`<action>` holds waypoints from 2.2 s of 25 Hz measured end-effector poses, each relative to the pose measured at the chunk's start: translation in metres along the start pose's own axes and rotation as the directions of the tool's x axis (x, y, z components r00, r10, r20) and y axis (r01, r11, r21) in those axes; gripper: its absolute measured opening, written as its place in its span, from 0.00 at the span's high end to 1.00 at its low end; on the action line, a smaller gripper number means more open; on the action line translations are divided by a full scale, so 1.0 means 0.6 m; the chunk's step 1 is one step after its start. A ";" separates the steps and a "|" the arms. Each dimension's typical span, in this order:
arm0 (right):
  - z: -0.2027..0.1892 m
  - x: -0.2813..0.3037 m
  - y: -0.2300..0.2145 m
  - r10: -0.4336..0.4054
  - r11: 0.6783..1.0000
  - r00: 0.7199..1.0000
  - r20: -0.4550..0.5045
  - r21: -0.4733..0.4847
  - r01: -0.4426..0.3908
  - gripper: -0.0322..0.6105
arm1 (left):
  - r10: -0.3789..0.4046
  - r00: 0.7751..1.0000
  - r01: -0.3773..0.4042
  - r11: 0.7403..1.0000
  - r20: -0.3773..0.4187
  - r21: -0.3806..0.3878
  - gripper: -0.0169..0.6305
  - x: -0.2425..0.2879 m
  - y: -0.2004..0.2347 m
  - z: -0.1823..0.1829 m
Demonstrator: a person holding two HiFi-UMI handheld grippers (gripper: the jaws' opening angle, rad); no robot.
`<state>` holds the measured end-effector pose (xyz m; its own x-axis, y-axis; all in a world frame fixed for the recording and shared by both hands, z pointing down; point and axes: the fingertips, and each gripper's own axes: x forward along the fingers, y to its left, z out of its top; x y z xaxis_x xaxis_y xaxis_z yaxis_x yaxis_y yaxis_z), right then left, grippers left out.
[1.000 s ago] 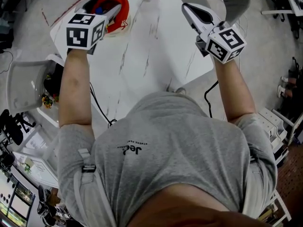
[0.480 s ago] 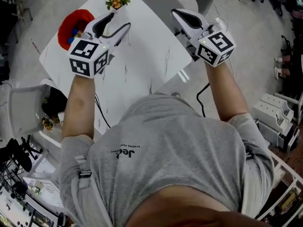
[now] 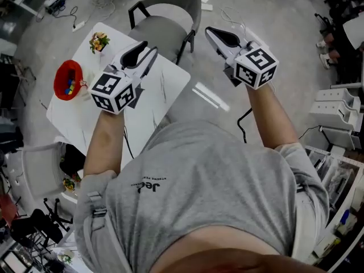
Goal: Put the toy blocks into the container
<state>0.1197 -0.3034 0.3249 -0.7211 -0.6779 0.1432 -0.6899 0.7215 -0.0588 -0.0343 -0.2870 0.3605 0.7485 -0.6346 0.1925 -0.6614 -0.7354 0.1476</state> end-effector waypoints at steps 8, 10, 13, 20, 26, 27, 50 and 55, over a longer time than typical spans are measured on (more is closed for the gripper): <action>-0.002 -0.211 -0.073 -0.158 0.987 0.987 0.014 0.024 0.158 0.95 | -0.092 0.993 0.094 0.995 0.078 -0.023 0.82 0.087 -0.144 0.033; -0.006 -0.254 -0.083 -0.192 0.981 0.981 0.019 0.032 0.191 0.95 | -0.110 0.990 0.111 0.994 0.085 -0.011 0.86 0.100 -0.172 0.036; -0.007 -0.303 -0.096 -0.235 0.972 0.972 0.030 0.042 0.233 0.95 | -0.134 0.987 0.134 0.991 0.089 0.008 0.88 0.116 -0.204 0.041; -0.004 -0.367 -0.117 -0.286 0.958 0.957 0.051 0.045 0.284 0.95 | -0.161 0.981 0.162 0.987 0.111 0.000 0.88 0.134 -0.240 0.049; -0.002 -0.383 -0.133 -0.292 0.956 0.955 0.050 0.050 0.289 0.95 | -0.151 0.981 0.148 0.988 0.118 0.031 0.88 0.139 -0.247 0.061; -0.002 -0.380 -0.133 -0.288 0.957 0.956 0.050 0.047 0.286 0.95 | -0.150 0.981 0.147 0.989 0.122 0.035 0.88 0.139 -0.246 0.063; 0.003 -0.322 -0.122 -0.220 0.975 0.975 0.023 0.022 0.219 0.95 | -0.130 0.984 0.127 0.991 0.121 0.032 0.88 0.120 -0.216 0.069; 0.007 -0.321 -0.121 -0.217 0.976 0.976 0.021 0.015 0.217 0.95 | -0.126 0.984 0.123 0.992 0.125 0.030 0.88 0.117 -0.212 0.074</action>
<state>0.3082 -0.2258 0.2977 -0.5552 -0.8213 0.1313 -0.8308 0.5550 -0.0412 0.1046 -0.2485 0.3123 0.8259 -0.5617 0.0491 -0.5625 -0.8147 0.1412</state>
